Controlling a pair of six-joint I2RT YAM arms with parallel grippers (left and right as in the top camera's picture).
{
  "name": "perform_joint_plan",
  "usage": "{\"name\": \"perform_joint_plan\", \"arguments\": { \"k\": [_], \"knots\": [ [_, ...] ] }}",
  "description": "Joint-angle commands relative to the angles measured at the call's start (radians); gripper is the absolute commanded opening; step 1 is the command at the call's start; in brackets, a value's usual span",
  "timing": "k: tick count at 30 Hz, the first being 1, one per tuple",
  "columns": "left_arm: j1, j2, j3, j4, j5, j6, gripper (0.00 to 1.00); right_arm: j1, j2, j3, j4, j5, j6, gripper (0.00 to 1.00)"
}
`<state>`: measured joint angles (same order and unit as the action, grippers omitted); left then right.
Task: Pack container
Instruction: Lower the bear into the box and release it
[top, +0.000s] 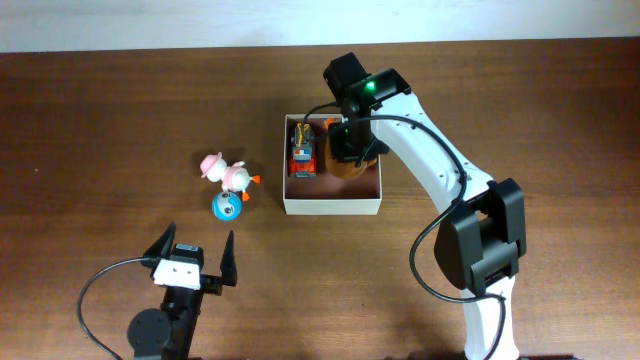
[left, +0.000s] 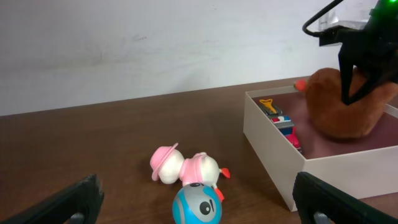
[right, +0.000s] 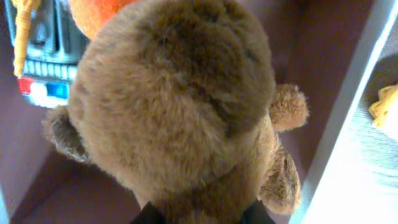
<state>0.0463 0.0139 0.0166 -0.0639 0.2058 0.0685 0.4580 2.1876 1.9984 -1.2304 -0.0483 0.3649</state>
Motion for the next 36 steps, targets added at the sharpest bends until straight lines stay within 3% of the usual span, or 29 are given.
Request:
{"name": "perform_joint_plan", "arguments": {
  "k": [1,7,10,11,14,26,32,36],
  "knots": [
    [0.002,-0.008,-0.008,0.002,0.000,0.016,0.99,-0.001,0.014,-0.003,-0.007,-0.035,0.003,0.18],
    [0.002,-0.008,-0.008,0.002,0.000,0.016,1.00,-0.014,0.014,-0.003,-0.003,-0.022,0.003,0.19],
    [0.002,-0.008,-0.008,0.002,0.000,0.016,1.00,-0.025,0.014,-0.003,-0.004,-0.023,0.002,0.39],
    [0.002,-0.008,-0.008,0.002,0.000,0.016,0.99,-0.028,0.014,-0.003,-0.004,-0.023,0.002,0.52],
    [0.002,-0.008,-0.008,0.002,0.000,0.016,1.00,-0.028,0.014,-0.003,0.001,-0.023,0.002,0.62],
    [0.002,-0.008,-0.008,0.002,0.000,0.016,1.00,-0.026,0.012,0.050,0.013,-0.066,-0.064,0.64],
    [0.002,-0.008,-0.008,0.002,0.000,0.016,0.99,-0.018,0.008,0.169,-0.080,-0.148,-0.103,0.63],
    [0.002,-0.008,-0.008,0.002,0.000,0.016,1.00,0.014,0.009,0.195,-0.149,-0.159,-0.107,0.58]
  ]
}}
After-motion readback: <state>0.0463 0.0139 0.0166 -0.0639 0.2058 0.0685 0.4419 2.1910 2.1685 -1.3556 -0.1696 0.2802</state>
